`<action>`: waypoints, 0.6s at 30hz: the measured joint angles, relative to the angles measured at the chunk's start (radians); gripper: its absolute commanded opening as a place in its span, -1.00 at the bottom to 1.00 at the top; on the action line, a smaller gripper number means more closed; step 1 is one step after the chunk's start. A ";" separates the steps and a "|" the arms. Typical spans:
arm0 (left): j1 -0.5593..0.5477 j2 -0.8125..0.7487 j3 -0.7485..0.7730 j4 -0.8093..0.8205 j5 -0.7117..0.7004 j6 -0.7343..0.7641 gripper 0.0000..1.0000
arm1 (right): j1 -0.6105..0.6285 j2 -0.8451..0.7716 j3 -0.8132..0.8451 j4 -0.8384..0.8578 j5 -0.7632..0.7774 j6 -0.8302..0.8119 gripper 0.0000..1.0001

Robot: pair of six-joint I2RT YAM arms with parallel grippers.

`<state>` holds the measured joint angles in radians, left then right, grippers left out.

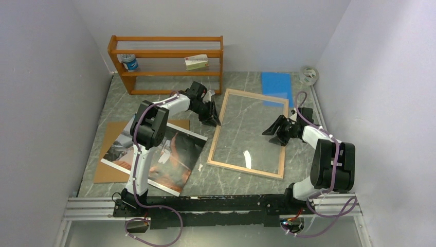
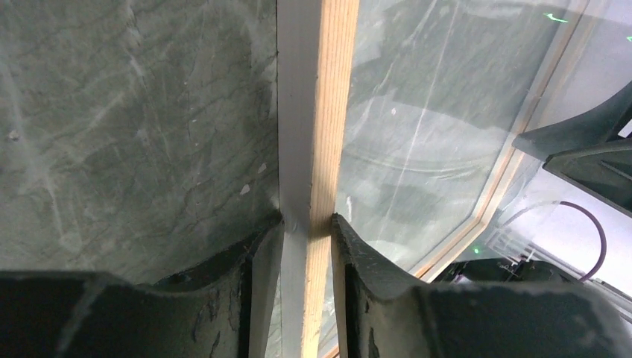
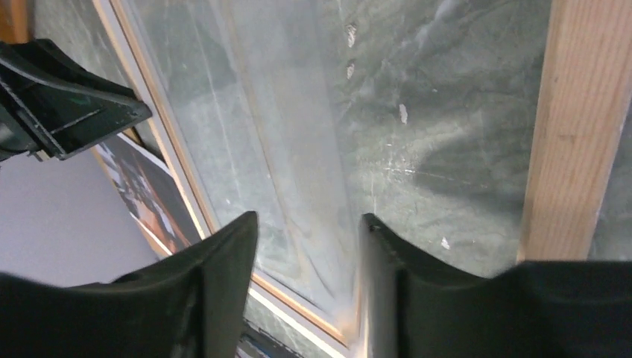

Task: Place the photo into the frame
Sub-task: Place the photo frame item in the photo frame.

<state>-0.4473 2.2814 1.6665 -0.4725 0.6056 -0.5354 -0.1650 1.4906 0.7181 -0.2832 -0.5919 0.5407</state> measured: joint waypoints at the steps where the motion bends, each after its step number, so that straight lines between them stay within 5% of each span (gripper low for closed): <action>1: 0.000 0.000 0.000 0.001 -0.001 0.000 -0.20 | 0.003 0.000 0.006 -0.010 0.008 0.001 0.30; 18: 0.000 -0.001 0.006 -0.002 0.008 0.001 0.04 | 0.007 -0.130 0.134 -0.293 0.370 -0.062 0.48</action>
<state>-0.4477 2.2803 1.6730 -0.4744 0.6140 -0.5346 -0.1581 1.3609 0.8516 -0.5762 -0.2222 0.4789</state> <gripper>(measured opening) 0.481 0.729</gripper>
